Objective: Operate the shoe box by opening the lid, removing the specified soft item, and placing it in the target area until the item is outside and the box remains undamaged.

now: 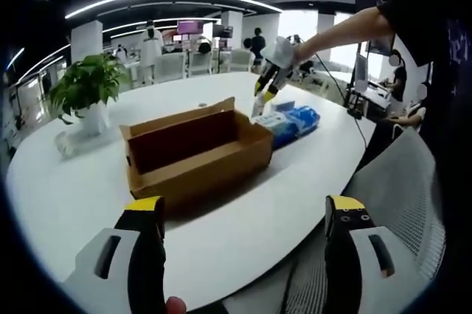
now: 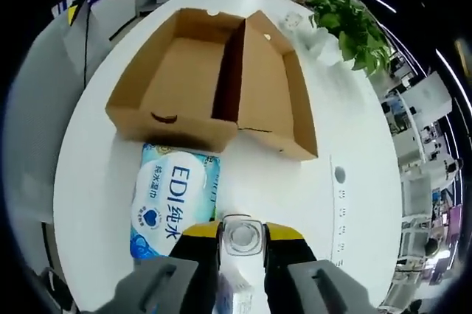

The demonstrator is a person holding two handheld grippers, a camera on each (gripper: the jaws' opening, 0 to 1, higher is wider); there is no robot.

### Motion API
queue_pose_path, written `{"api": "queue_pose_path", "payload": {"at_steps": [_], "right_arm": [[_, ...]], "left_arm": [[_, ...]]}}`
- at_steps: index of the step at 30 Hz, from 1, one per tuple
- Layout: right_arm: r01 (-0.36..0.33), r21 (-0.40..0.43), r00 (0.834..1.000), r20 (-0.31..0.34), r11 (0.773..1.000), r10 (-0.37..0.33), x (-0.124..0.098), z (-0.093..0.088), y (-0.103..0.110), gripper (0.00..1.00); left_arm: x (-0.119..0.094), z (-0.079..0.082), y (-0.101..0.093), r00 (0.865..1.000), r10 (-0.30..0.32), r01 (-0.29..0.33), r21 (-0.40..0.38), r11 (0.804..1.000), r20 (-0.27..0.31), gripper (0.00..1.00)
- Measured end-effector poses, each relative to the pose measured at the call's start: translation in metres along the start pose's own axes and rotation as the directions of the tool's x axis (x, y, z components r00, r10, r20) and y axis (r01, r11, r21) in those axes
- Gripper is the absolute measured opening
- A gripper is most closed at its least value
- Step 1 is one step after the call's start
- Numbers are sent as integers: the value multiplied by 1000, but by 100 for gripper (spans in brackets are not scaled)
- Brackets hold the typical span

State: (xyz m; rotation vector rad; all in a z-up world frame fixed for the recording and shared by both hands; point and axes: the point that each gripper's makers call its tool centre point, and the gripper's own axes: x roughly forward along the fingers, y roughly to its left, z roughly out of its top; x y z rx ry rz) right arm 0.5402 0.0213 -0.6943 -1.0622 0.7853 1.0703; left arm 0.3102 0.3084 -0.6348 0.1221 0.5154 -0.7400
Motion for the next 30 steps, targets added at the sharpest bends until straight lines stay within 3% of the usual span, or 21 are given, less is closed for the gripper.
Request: {"api": "queue_pose_path", "payload": {"at_steps": [7, 30], "right_arm": [[5, 13, 1000, -4, 1000, -5, 1, -3, -2, 18], [21, 35, 1000, -11, 999, -21, 3, -7, -6, 34]], "left_arm": [[0, 0, -1, 1000, 2, -2, 0, 1000, 2, 89], [1, 1, 5, 1000, 19, -19, -4, 1000, -2, 87]]}}
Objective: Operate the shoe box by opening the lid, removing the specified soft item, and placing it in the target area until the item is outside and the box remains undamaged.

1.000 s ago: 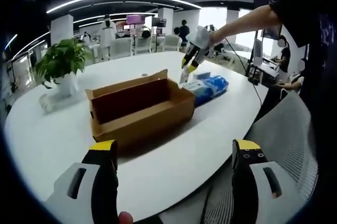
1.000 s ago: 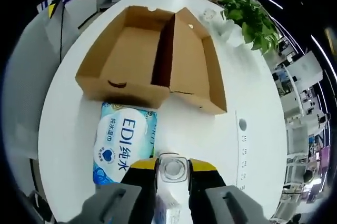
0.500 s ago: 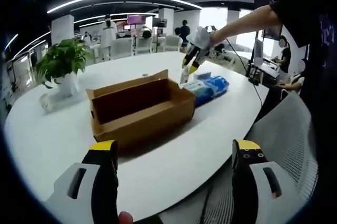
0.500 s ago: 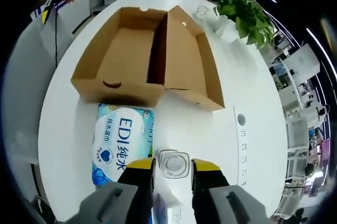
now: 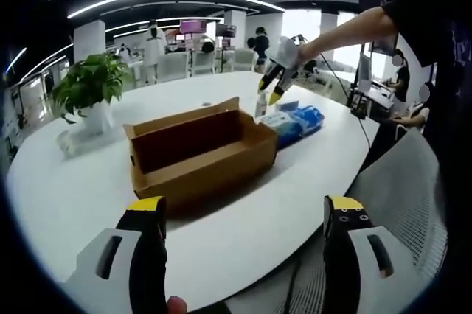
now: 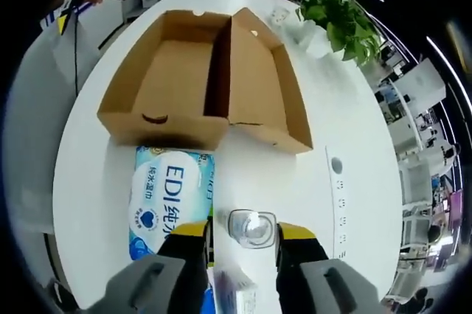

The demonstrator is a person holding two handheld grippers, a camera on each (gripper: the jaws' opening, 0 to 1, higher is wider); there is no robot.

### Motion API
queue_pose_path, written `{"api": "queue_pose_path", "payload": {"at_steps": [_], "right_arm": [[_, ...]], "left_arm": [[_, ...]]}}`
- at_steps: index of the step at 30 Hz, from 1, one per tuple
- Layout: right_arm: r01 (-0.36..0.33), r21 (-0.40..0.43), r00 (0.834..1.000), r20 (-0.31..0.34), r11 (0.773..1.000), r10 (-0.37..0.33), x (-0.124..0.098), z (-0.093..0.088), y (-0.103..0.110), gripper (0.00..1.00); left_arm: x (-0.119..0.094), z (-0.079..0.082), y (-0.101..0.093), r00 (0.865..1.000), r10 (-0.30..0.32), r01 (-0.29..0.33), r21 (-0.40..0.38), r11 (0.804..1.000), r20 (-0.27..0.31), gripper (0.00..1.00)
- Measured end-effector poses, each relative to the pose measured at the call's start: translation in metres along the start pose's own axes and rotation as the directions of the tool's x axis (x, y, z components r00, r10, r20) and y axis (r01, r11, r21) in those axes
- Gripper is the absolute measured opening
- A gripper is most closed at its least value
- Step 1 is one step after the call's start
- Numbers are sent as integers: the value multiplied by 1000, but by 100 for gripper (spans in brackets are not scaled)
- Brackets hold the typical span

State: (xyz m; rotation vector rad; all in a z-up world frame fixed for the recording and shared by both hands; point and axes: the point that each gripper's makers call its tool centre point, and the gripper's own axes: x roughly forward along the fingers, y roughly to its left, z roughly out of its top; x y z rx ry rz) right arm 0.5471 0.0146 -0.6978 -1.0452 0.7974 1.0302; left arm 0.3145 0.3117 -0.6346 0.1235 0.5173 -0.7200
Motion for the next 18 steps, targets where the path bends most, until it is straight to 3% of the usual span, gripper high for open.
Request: {"api": "queue_pose_path", "payload": {"at_steps": [18], "right_arm": [[18, 36, 1000, 7, 999, -19, -1, 1, -3, 46]], "left_arm": [[-2, 1, 7, 1000, 27, -27, -8, 1000, 6, 86]]}}
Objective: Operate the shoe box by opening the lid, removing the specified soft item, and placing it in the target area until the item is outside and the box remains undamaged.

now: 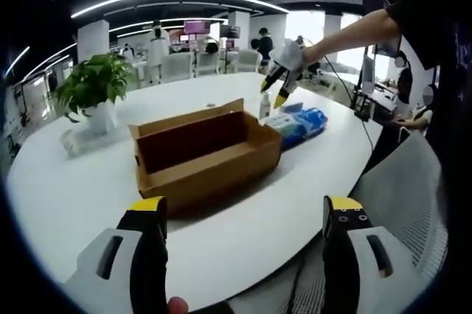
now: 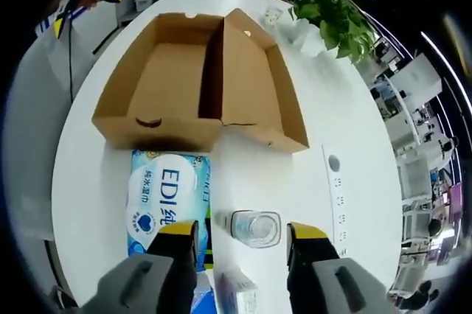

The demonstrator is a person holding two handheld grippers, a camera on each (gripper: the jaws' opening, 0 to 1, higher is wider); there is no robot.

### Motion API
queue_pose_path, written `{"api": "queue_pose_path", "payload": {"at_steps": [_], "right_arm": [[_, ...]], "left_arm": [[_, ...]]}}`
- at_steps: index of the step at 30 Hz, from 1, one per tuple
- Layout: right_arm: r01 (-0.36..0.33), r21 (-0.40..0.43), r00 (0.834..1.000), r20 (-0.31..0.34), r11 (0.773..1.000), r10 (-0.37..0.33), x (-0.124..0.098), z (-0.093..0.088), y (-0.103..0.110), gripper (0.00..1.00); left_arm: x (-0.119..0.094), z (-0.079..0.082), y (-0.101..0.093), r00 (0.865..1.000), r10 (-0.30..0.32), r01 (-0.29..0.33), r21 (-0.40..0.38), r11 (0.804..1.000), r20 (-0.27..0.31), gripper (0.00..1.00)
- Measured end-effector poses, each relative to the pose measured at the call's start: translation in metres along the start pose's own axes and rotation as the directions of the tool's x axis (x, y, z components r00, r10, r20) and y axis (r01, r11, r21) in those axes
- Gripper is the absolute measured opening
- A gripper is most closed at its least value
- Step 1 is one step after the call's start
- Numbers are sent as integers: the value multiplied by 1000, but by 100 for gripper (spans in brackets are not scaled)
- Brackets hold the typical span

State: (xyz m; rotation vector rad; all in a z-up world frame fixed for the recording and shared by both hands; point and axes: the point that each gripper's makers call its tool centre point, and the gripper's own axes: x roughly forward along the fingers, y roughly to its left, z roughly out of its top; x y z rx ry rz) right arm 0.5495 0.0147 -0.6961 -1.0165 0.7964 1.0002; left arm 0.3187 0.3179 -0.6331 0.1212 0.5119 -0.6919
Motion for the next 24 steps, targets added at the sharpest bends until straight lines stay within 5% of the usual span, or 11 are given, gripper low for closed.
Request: {"api": "queue_pose_path", "payload": {"at_steps": [24], "right_arm": [[26, 106, 997, 65, 994, -33, -8, 14, -9, 58]], "left_arm": [[3, 4, 35, 997, 80, -80, -20, 997, -15, 79]]}}
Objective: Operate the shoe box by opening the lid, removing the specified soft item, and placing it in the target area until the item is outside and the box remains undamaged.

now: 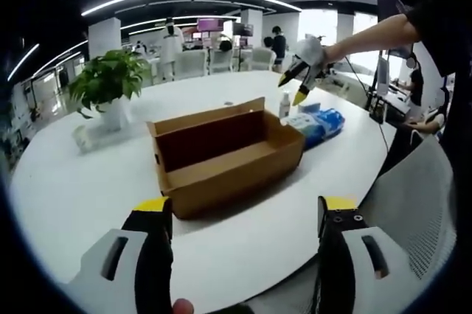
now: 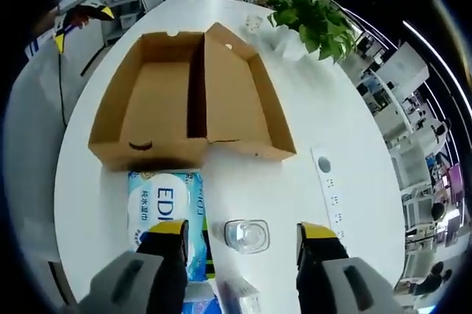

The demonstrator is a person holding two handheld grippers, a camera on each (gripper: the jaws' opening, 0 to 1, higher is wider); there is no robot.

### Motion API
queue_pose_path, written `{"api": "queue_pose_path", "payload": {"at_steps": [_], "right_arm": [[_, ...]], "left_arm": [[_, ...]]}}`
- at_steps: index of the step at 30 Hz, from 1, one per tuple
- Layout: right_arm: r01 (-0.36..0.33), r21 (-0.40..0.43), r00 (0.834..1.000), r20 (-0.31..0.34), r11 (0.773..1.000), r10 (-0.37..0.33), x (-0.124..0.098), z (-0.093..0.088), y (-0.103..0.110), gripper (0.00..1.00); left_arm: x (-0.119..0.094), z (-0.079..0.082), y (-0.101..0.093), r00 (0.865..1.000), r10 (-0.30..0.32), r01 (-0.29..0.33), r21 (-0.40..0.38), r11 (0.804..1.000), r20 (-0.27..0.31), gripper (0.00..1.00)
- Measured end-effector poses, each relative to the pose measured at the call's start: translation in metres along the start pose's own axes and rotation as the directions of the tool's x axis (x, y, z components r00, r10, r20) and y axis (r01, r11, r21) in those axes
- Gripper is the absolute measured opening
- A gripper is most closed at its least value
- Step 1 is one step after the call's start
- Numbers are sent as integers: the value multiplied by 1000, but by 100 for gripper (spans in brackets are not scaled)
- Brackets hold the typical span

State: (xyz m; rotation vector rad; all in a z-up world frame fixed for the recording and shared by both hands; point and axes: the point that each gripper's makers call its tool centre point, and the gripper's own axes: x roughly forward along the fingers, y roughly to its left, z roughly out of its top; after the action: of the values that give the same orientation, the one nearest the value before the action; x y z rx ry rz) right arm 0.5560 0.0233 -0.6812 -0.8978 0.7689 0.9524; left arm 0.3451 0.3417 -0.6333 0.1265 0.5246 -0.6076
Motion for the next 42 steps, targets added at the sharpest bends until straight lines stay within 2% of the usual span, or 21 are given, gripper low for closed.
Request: {"api": "queue_pose_path", "payload": {"at_steps": [12, 20, 23, 32, 37, 42], "right_arm": [[10, 85, 998, 61, 996, -15, -5, 18, 1, 63], [11, 117, 996, 84, 993, -21, -7, 24, 4, 63], [19, 114, 996, 79, 993, -28, -7, 24, 5, 62], [26, 130, 995, 95, 991, -39, -8, 29, 7, 60], [32, 144, 994, 99, 989, -46, -7, 30, 5, 58], [38, 154, 993, 105, 987, -55, -8, 33, 4, 56]], "left_arm": [[10, 5, 32, 997, 73, -73, -48, 996, 7, 63], [20, 2, 54, 990, 140, -137, -108, 985, 13, 54], [23, 6, 59, 986, 160, -155, -107, 982, 39, 48], [36, 5, 79, 974, 226, -220, -156, 963, 18, 36], [42, -2, 92, 965, 263, -263, -168, 950, -24, 29], [48, -8, 100, 961, 271, -276, -185, 943, -55, 25]]}}
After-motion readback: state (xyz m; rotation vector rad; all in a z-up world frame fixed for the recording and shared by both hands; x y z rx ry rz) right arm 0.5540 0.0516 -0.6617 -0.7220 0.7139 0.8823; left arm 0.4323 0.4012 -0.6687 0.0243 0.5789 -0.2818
